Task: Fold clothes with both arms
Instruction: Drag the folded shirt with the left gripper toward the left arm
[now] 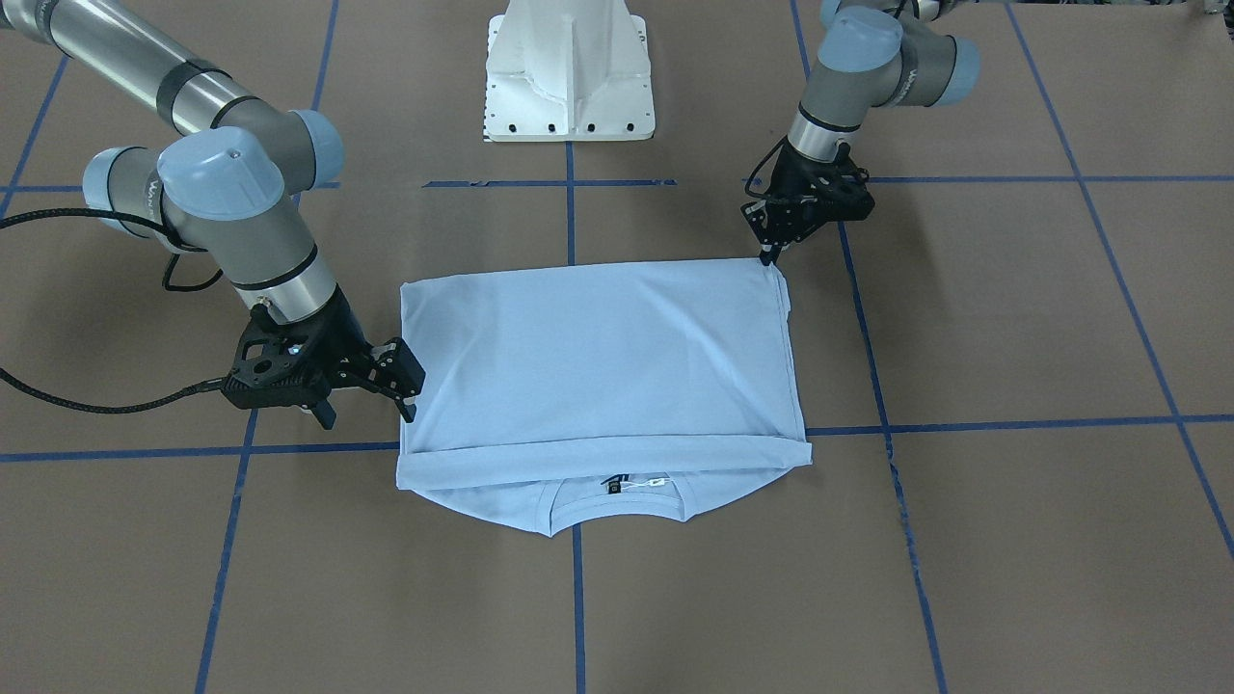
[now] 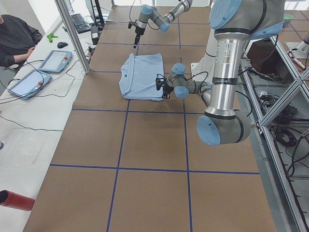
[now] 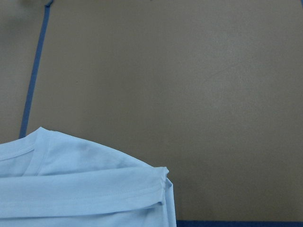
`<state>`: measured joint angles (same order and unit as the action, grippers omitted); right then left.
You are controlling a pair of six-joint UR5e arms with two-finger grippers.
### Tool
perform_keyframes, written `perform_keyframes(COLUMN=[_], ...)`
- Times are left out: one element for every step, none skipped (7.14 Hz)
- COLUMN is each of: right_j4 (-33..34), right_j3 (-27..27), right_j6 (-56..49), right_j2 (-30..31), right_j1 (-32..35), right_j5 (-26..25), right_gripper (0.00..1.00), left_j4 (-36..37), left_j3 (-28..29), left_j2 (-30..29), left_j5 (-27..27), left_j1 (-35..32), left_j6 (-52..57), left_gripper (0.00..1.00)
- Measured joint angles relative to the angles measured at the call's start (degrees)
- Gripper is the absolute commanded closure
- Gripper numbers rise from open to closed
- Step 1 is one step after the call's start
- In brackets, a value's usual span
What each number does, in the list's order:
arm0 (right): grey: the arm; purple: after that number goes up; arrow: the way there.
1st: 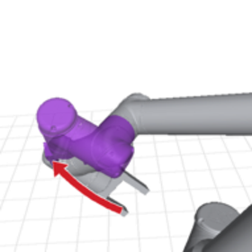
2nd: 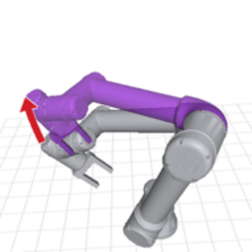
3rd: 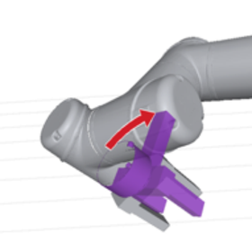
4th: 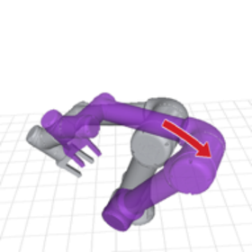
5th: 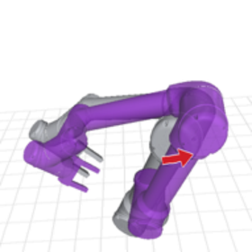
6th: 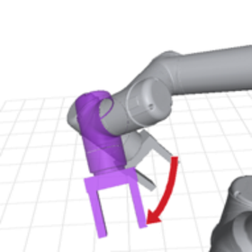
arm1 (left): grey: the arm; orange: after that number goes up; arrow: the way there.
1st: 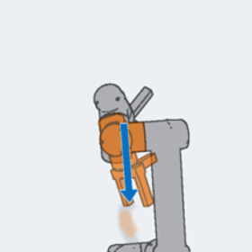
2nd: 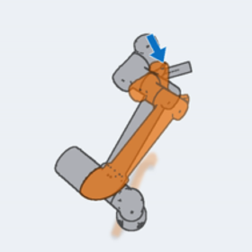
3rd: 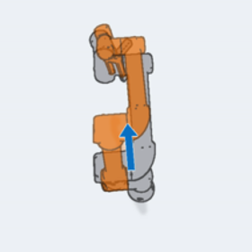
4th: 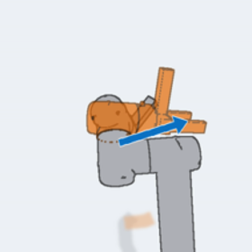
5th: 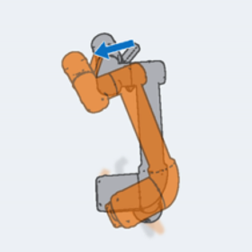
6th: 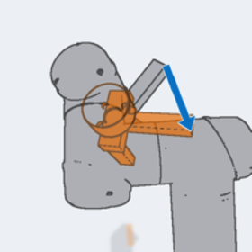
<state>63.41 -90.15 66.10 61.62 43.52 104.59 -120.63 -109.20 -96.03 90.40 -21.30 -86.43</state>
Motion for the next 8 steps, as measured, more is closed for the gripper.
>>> perform_keyframes(right_j4=[0.0,0.03,0.04,0.05,0.05,0.05,0.05,0.05], right_j3=[0.03,0.04,0.06,0.06,0.06,0.06,0.05,0.04], right_j6=[0.0,0.0,0.0,0.0,0.0,0.0,0.0,0.0], right_j2=[0.0,-0.04,-0.07,-0.08,-0.09,-0.1,-0.1,-0.12], right_j1=[0.0,-0.01,-0.01,-0.01,-0.01,-0.01,-0.01,-0.01], right_j5=[0.0,0.0,0.0,0.0,0.0,0.0,0.0,0.0], right_gripper=[0.0,0.0,0.0,0.0,0.0,0.0,0.0,0.0], left_j4=[0.12,0.25,0.34,0.36,0.33,0.27,0.19,0.11], left_j3=[-0.19,-0.02,0.45,1.45,3.0,5.0,8.13,13.08], left_j2=[0.11,0.12,0.14,0.1,-0.06,-0.44,-2.13,-6.06], left_j5=[0.06,0.15,0.19,0.2,0.25,0.35,0.43,0.44], left_j1=[-0.17,-0.77,-2.33,-5.1,-8.7,-12.71,-16.87,-20.62], left_j6=[0.39,1.88,5.1,9.13,13.75,18.81,23.68,27.42], left_gripper=[1.0,1.0,1.0,1.0,1.0,1.0,1.0,1.0])
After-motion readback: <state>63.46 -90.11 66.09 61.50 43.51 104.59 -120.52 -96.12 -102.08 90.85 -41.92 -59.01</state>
